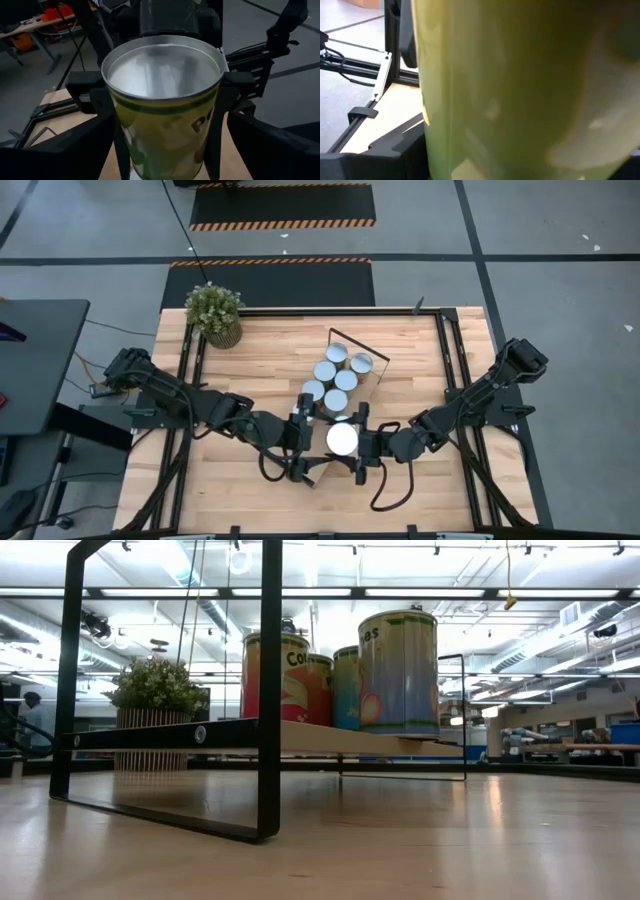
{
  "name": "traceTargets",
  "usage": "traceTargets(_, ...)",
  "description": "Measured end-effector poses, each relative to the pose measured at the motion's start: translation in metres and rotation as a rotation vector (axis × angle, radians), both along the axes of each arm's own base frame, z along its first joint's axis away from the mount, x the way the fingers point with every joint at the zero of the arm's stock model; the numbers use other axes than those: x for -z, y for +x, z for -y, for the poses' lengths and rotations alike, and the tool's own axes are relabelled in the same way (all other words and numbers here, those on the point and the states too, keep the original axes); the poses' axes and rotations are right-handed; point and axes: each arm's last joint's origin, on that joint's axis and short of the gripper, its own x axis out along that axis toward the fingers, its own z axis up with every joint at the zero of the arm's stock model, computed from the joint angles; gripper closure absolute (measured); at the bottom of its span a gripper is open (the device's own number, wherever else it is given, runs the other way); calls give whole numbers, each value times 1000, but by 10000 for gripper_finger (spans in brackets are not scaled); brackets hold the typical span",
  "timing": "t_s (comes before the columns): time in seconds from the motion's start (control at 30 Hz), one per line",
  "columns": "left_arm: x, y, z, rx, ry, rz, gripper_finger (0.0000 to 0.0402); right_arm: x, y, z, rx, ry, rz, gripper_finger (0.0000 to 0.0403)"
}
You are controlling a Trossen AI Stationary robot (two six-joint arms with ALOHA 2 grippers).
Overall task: Pick and place cans onto a shelf
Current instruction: Put the canned pears on the shelf
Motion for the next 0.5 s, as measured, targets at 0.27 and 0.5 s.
traceTargets(0.27, 1, 0, -2, 5, -2, -13, 15, -6, 2, 0, -34, -23, 51, 75)
traceTargets(0.5, 0, 1, -3, 5, -8, -2, 22, -5, 5, 3, -63, -22, 41, 74)
